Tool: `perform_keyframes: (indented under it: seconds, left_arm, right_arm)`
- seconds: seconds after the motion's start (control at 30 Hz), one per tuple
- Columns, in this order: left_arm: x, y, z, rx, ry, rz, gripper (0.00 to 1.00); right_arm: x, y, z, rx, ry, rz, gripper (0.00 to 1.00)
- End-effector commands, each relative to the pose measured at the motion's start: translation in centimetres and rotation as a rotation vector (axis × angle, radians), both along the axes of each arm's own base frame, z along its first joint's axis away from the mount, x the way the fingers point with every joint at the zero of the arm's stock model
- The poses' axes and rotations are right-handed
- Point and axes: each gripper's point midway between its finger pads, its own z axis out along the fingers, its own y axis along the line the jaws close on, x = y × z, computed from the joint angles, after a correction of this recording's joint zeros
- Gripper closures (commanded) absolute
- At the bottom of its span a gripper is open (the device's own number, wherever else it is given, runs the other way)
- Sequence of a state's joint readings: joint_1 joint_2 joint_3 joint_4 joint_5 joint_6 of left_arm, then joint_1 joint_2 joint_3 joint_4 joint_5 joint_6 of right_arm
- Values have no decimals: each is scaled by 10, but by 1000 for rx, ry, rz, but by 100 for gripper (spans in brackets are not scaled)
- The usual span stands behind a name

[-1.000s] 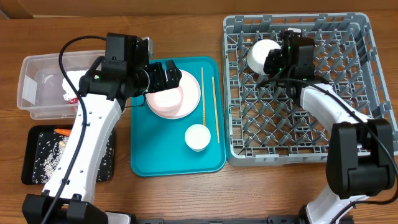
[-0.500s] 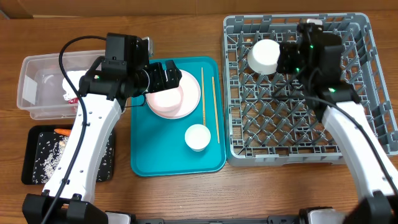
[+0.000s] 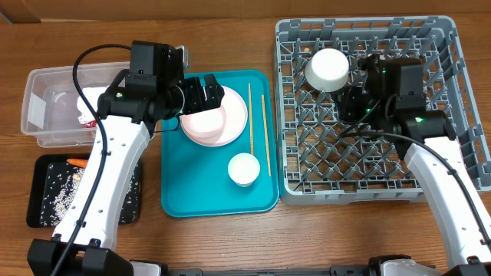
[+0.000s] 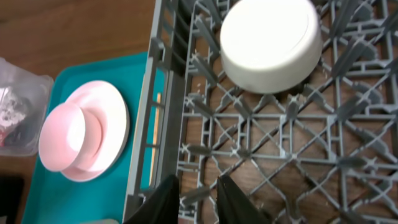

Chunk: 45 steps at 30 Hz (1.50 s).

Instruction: Sort waste into correct bins and load items into the dishwasher

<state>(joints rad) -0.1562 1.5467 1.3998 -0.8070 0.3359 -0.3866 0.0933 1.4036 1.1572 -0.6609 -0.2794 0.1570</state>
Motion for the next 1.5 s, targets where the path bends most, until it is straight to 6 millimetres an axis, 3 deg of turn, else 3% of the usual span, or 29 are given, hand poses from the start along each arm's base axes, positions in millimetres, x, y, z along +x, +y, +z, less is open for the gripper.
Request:
perform_keyframes:
  seconds: [0.0, 0.17, 0.3, 0.47, 0.6, 0.7, 0.83, 0.97, 1.07, 1.23, 1.3, 1.33, 1.47]
  left_arm:
    - [-2, 2, 8, 7, -10, 2, 0]
    - [-13, 29, -10, 141, 63, 81, 0]
    - [-22, 47, -27, 232, 122, 145, 11]
    - [-28, 63, -61, 302, 180, 211, 12]
    - [-21, 63, -87, 301, 187, 229, 17]
    - [-12, 61, -109, 305, 203, 225, 30]
    - [-5, 60, -133, 315, 238, 220, 30]
    - [-1, 61, -161, 328, 283, 218, 38]
    - [4, 60, -170, 328, 285, 217, 46]
    - [5, 60, -171, 327, 283, 218, 72]
    - [6, 60, -170, 327, 281, 218, 92]
    - [6, 60, -170, 327, 280, 218, 96]
    - [11, 60, -155, 325, 259, 218, 96]
  right_arm:
    - [-5, 4, 3, 11, 7, 14, 76]
    - [-7, 3, -1, 8, 24, 12, 75]
    - [-8, 3, -1, 8, 24, 12, 75]
    - [-8, 3, -1, 8, 28, 12, 74]
    - [-8, 3, -1, 8, 28, 12, 74]
    - [-8, 3, -2, 8, 29, 12, 74]
    - [-8, 3, -1, 8, 29, 12, 73]
    - [-9, 3, -2, 7, 31, 12, 68]
    - [-9, 3, -2, 7, 31, 12, 66]
    - [-9, 2, -2, 5, 32, 10, 64]
    - [-9, 2, -2, 5, 32, 10, 63]
    - [-9, 2, -2, 5, 32, 10, 63]
    - [-9, 2, -2, 6, 32, 11, 59]
